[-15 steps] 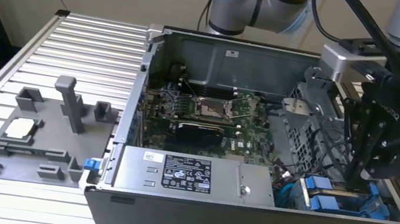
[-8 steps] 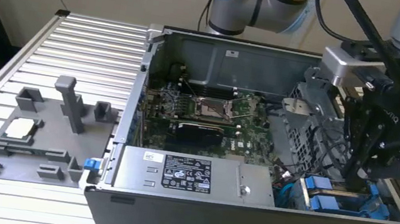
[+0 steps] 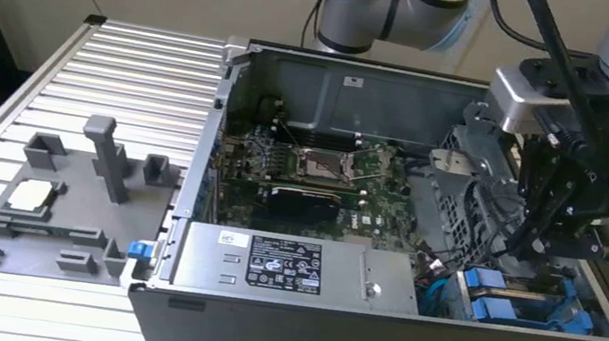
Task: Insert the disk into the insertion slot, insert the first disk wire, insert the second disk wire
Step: 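Insert the second disk wire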
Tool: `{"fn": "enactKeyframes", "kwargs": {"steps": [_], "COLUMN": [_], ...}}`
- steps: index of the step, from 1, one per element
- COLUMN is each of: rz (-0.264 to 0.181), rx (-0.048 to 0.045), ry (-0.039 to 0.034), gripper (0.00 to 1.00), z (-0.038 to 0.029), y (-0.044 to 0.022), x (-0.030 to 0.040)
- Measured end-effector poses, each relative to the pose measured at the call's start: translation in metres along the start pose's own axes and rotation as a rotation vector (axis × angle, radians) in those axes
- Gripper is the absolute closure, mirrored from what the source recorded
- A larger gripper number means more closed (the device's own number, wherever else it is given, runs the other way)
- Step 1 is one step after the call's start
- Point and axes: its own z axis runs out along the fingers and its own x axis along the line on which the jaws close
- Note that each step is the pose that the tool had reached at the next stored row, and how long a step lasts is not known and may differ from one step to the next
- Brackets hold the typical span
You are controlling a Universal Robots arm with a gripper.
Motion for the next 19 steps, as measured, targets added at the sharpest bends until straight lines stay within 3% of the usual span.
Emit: {"fn": "enactKeyframes", "kwargs": {"steps": [2, 3, 4, 12, 17, 19], "rz": [0.005, 0.006, 0.007, 0.008, 0.008, 0.008], "rx": [0.0003, 0.0004, -0.0033, -0.0982, -0.1483, -0.1625], "ry": [-0.0361, -0.0506, -0.0527, -0.0536, -0.0539, -0.054], "gripper": [0.84, 0.84, 0.84, 0.84, 0.84, 0.84], "z": [0.0001, 0.0002, 0.0005, 0.0035, 0.0053, 0.006], "y": [-0.0001, -0.0005, -0.002, -0.0229, -0.0354, -0.0396], "x": [0.0006, 0.0011, 0.0016, 0.0019, 0.0023, 0.0039]}}
